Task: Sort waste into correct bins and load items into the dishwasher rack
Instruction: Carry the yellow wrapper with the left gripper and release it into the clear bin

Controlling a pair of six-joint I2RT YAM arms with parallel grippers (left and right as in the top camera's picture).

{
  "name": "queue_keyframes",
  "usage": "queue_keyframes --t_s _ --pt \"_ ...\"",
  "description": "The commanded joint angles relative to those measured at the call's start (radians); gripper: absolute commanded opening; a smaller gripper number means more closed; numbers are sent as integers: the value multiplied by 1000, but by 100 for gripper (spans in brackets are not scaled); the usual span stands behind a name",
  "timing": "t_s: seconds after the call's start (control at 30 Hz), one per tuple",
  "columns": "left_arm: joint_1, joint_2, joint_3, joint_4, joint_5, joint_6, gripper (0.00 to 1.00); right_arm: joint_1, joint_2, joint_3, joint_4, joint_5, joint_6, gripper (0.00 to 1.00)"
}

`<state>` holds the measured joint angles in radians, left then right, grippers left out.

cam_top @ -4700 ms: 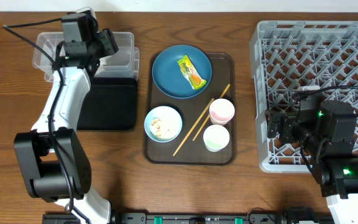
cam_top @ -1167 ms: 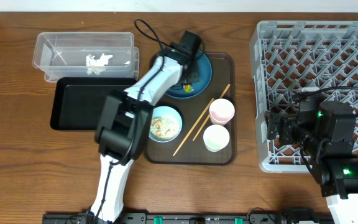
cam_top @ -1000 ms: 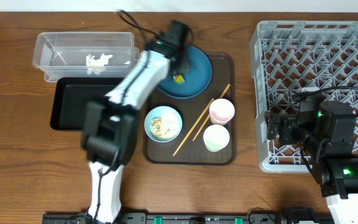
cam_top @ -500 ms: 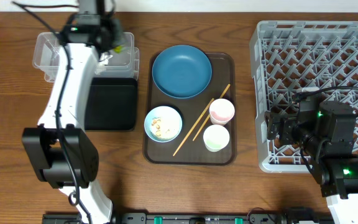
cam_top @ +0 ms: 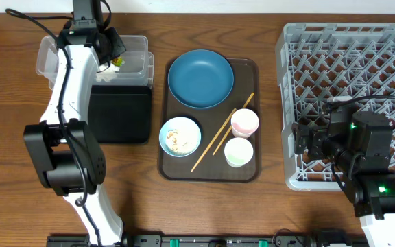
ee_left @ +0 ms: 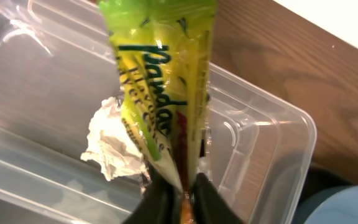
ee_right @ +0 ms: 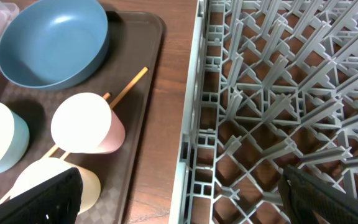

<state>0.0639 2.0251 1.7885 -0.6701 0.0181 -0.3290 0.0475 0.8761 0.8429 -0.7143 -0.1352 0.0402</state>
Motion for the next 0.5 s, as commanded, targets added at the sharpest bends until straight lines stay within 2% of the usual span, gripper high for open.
queue_keyframes --t_s 0.0,0.2,0.47 --pt "3 1 2 5 -12 3 31 5 -5 20 0 -5 8 99" --pt "3 1 2 5 -12 3 50 5 -5 20 -1 -5 8 99" --pt "3 1 2 5 -12 4 60 5 -5 20 -1 -5 8 99"
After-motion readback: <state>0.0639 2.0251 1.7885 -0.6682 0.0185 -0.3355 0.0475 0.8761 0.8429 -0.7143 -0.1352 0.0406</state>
